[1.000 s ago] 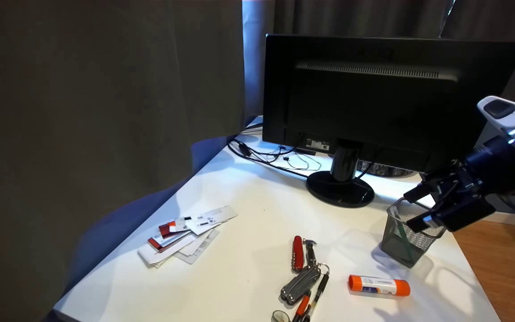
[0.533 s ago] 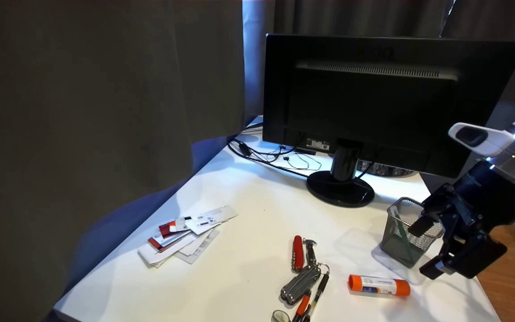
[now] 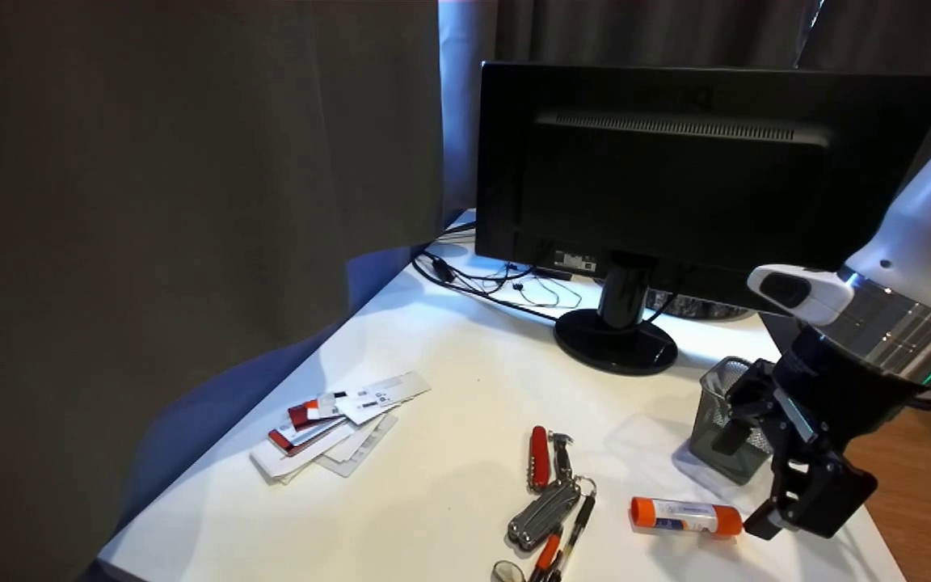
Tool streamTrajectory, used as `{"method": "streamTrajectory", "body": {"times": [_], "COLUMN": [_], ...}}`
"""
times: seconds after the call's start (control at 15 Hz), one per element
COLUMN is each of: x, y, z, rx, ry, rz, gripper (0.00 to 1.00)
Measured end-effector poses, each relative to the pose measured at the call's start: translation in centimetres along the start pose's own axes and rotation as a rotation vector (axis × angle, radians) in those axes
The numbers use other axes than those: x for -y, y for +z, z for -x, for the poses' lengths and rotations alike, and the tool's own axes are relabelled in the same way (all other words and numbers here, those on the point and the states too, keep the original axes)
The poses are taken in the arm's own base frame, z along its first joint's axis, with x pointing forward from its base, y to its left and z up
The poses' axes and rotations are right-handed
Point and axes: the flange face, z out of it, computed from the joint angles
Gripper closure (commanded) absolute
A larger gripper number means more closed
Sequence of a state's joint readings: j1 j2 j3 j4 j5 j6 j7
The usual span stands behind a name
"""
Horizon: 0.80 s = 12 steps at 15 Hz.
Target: Place the basket upright then pick up the green pen and glue stick from the counter and put them in the basket
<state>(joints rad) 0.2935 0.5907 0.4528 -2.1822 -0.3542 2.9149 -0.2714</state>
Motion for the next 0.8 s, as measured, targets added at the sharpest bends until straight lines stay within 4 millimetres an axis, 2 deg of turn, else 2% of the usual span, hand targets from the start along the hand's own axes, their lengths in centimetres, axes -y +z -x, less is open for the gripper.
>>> {"method": "streamTrajectory", "body": {"times": [0.53,0.8], "x": [-1.0,-1.2], "y": [3.7,4.7], "z": [-0.2,-0.2], "rx": [0.000,-0.001], "ry": [-0.083,-0.093], "rz": [-0.043,-0.055], "gripper": [0.02,0.27]}}
